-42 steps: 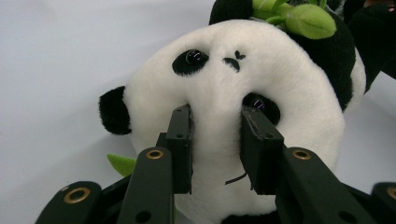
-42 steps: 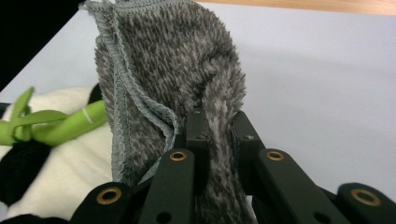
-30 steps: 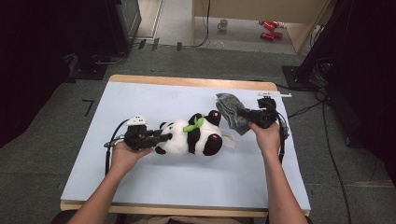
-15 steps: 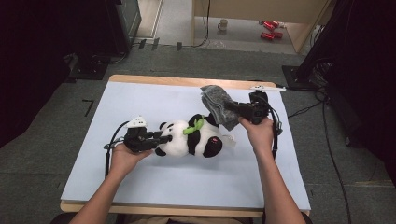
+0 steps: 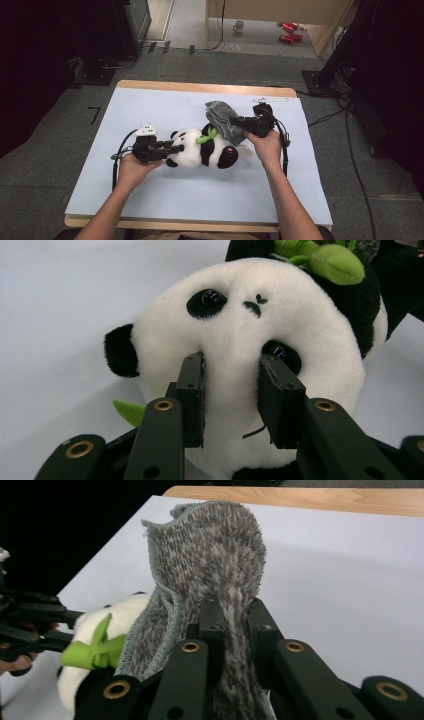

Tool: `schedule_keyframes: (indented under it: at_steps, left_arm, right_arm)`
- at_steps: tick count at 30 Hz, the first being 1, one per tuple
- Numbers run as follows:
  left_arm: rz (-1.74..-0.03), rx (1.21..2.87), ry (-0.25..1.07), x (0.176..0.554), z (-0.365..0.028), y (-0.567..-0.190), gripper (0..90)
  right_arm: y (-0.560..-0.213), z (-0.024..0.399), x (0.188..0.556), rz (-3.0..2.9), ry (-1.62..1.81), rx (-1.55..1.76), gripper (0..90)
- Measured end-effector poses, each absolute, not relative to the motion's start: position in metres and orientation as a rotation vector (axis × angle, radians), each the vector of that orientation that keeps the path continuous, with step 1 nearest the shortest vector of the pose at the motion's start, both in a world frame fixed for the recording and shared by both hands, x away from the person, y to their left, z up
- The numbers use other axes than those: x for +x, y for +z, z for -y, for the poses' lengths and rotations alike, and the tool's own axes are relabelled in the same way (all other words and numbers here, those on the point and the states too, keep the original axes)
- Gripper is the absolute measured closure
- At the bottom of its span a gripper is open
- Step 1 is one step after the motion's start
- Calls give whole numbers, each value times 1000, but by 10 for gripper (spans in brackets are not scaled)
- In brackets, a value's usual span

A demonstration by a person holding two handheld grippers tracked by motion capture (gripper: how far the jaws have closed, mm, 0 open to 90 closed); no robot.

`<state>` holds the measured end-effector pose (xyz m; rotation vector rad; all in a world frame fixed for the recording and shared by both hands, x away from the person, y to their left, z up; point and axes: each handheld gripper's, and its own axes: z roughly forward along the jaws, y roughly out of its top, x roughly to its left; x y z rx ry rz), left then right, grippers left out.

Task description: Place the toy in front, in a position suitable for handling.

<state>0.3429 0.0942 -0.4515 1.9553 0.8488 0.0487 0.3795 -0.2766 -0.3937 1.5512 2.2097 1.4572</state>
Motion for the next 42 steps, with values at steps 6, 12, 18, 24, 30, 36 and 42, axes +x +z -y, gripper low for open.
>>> schedule_keyframes:
  at_steps: [6,12,18,24,30,36,42]
  left_arm:
    - [-854,1950,33,346,-94,-451,660]
    - [-860,1945,19,350,-95,-451,659]
    - [-866,1941,5,355,-96,-451,657]
    - [-873,1935,-8,358,-97,-451,655]
    - [-883,1927,-24,362,-97,-450,653]
    - [-877,1923,-33,365,-98,-451,652]
    - [-873,1924,-34,364,-98,-451,651]
  right_arm:
    - [-398,281,378,-2218,1392,1546,818]
    - [-401,289,377,-2207,1347,1572,818]
    - [-406,301,375,-2191,1299,1620,819]
    - [-409,311,373,-2168,1264,1662,819]
    - [-403,325,366,-2120,1261,1688,819]
    - [-382,331,355,-2089,1326,1667,819]
    - [-359,324,341,-2117,1406,1617,819]
